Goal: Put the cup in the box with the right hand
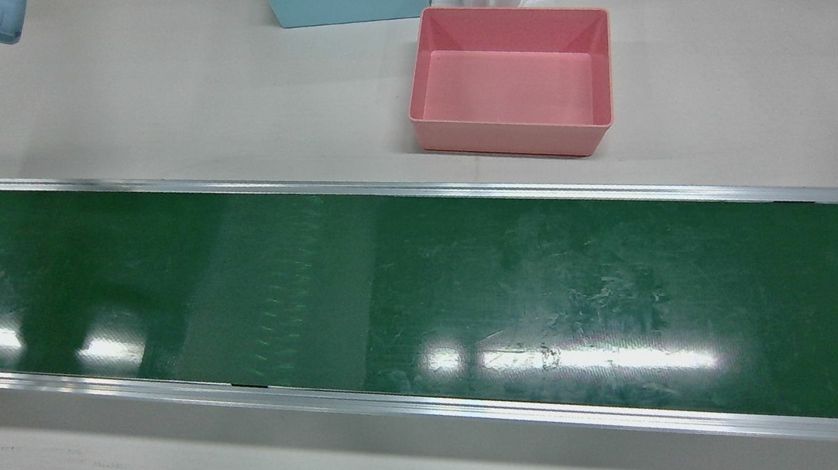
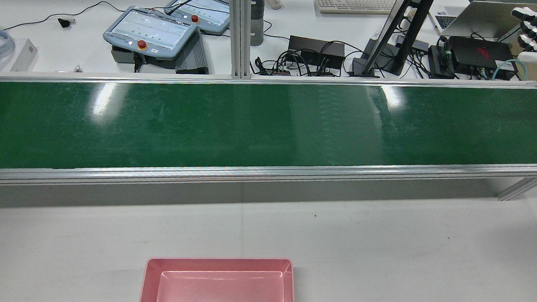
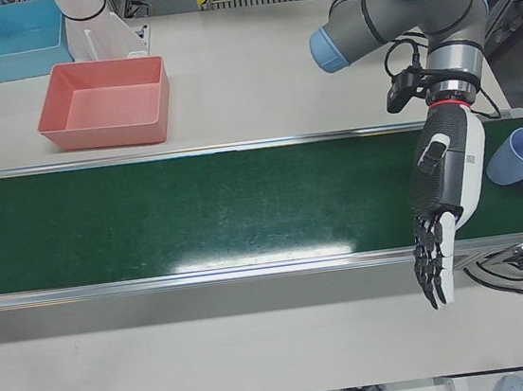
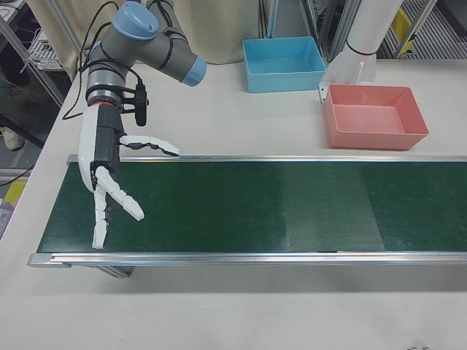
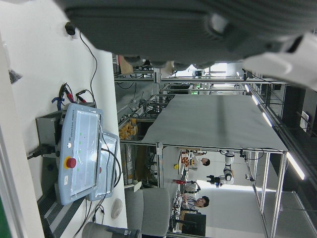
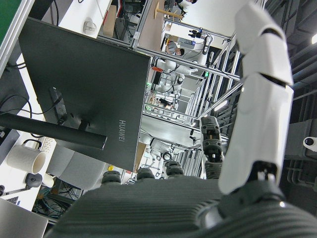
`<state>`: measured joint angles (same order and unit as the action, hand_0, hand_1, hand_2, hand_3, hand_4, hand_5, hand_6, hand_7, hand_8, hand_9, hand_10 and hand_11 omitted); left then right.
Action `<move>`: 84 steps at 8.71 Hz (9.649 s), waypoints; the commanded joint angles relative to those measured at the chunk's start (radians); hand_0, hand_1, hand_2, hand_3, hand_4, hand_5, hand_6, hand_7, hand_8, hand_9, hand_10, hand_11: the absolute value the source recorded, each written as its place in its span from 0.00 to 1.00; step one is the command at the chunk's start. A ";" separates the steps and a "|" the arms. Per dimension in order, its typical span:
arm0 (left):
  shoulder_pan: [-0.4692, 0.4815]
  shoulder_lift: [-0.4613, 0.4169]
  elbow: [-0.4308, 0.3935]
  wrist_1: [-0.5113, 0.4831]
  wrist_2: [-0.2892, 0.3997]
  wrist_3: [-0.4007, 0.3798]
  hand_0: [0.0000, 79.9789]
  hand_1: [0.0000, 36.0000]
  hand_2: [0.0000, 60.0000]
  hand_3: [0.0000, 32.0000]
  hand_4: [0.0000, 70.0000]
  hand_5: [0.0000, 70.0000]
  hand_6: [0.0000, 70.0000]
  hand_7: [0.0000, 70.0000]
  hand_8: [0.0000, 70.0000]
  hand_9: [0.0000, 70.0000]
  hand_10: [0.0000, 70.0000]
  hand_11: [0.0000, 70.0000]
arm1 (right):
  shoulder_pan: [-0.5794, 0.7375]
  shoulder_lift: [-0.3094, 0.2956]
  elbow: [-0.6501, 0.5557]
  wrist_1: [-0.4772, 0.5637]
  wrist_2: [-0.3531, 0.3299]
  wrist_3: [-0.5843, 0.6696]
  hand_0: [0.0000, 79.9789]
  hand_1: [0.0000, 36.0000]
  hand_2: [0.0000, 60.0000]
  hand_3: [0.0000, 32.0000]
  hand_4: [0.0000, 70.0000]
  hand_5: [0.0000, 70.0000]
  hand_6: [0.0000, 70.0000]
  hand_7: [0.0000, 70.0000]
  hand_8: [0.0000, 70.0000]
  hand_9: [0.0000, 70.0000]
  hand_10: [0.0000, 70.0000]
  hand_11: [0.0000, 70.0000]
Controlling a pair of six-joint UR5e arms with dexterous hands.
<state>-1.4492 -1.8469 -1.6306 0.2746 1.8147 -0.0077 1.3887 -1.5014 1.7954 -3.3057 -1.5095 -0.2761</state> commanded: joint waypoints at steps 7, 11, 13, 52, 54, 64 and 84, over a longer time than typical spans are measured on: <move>0.000 0.000 0.000 0.000 0.000 0.000 0.00 0.00 0.00 0.00 0.00 0.00 0.00 0.00 0.00 0.00 0.00 0.00 | 0.004 -0.002 0.004 0.000 0.000 0.000 0.71 0.68 0.26 0.00 0.06 0.10 0.05 0.06 0.00 0.03 0.00 0.04; 0.000 0.000 0.000 0.000 0.000 0.000 0.00 0.00 0.00 0.00 0.00 0.00 0.00 0.00 0.00 0.00 0.00 0.00 | 0.004 -0.002 0.006 0.000 0.000 0.000 0.70 0.73 0.32 0.00 0.03 0.10 0.05 0.06 0.00 0.03 0.00 0.04; 0.000 0.000 0.000 0.000 0.000 0.000 0.00 0.00 0.00 0.00 0.00 0.00 0.00 0.00 0.00 0.00 0.00 0.00 | 0.006 0.000 0.006 0.000 0.000 0.000 0.71 0.66 0.23 0.00 0.07 0.10 0.05 0.06 0.00 0.03 0.00 0.04; 0.000 0.000 0.000 0.000 0.000 0.000 0.00 0.00 0.00 0.00 0.00 0.00 0.00 0.00 0.00 0.00 0.00 0.00 | -0.016 0.009 0.071 -0.098 0.002 -0.002 1.00 1.00 1.00 0.00 0.75 0.37 0.56 1.00 0.97 1.00 0.87 1.00; 0.001 0.000 0.000 0.000 0.000 0.000 0.00 0.00 0.00 0.00 0.00 0.00 0.00 0.00 0.00 0.00 0.00 0.00 | -0.016 0.009 0.073 -0.098 0.002 -0.002 1.00 1.00 1.00 0.00 0.75 0.37 0.55 1.00 0.96 1.00 0.86 1.00; 0.000 0.000 0.000 0.000 0.000 0.000 0.00 0.00 0.00 0.00 0.00 0.00 0.00 0.00 0.00 0.00 0.00 0.00 | -0.019 0.010 0.067 -0.098 0.002 -0.002 1.00 1.00 1.00 0.00 0.78 0.37 0.54 1.00 0.95 1.00 0.85 1.00; 0.000 0.000 0.000 0.000 0.000 0.000 0.00 0.00 0.00 0.00 0.00 0.00 0.00 0.00 0.00 0.00 0.00 0.00 | -0.025 0.017 0.059 -0.098 0.002 -0.002 1.00 1.00 1.00 0.00 0.70 0.37 0.53 1.00 0.93 1.00 0.84 1.00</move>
<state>-1.4491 -1.8469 -1.6306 0.2746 1.8147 -0.0076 1.3652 -1.4858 1.8576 -3.4039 -1.5079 -0.2776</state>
